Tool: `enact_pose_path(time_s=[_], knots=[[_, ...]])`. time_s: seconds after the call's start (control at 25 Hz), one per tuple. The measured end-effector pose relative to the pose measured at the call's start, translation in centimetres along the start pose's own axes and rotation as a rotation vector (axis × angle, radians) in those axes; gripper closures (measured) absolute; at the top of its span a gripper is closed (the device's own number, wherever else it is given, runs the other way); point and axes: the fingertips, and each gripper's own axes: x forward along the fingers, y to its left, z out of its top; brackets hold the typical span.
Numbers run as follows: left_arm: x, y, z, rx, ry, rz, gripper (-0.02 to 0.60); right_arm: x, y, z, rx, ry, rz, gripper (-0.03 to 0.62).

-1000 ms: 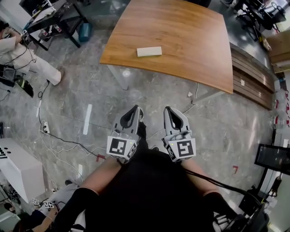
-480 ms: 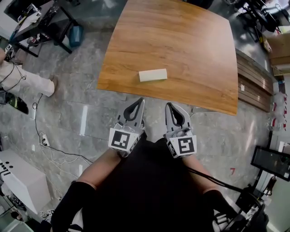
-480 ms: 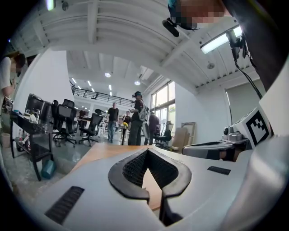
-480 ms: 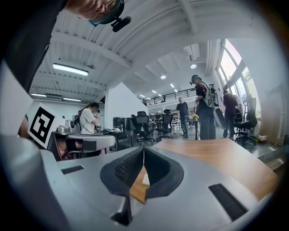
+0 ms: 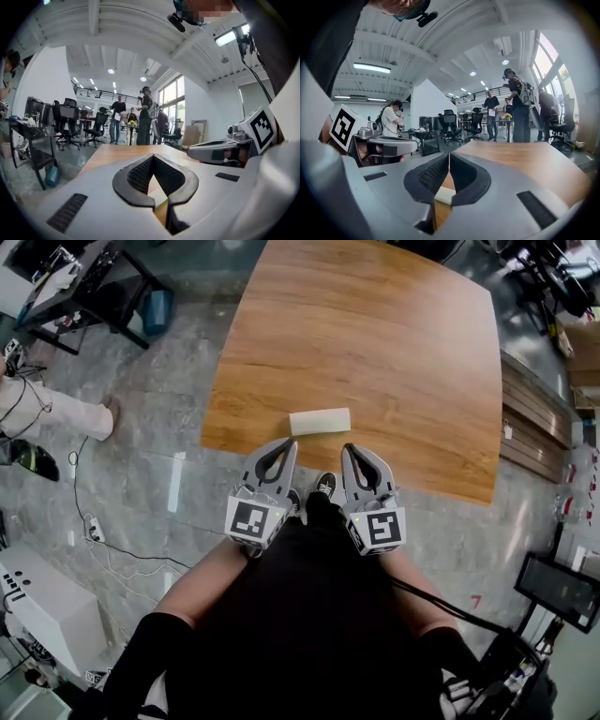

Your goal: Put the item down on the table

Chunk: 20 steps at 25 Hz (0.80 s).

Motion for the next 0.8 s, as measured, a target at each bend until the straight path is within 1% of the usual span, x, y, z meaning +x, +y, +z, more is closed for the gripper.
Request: enact_pose_path(time_s=[0.12,0.2,0.4,0.52,0.6,0.68,0.8], knots=[[2.3,1.1,-0.9,0.02,0.021,0.024,0.577,2.4,-1.0,-1.3,-0.025,0.036,0.06,0.579],[3.7,1.6,-1.8,0.033,0.038,0.033,0.577,4.0,-1.5,-2.5,-0.067,0.077,0.115,0.579],[6.2,2.8,-3.9,0.042,0.082,0.06,0.577,7.6,-2.1,-6.6,-0.177,0.207,0.258,0.577],[7.1,4.0,-4.8,0.021,0.102,0.074,0.577,9.5,-1.5,-9.9,-0.261,0.313,0.343,0.569],[7.5,4.9,-5.4,0.009,0.119,0.072,0.577,10.8,-0.7,-12.3,-0.33,0.396,0.421,0.453],[8.3,5.9,-6.0,-0.001,0.138,0.062,0.577,12.2,-0.5,-14.6,-0.433,0.475,0.494,0.409],[9.0,6.7,-6.4,-0.017,0.159,0.041,0.577,13.3,-0.3,-17.7,-0.609,0.583,0.609,0.376]])
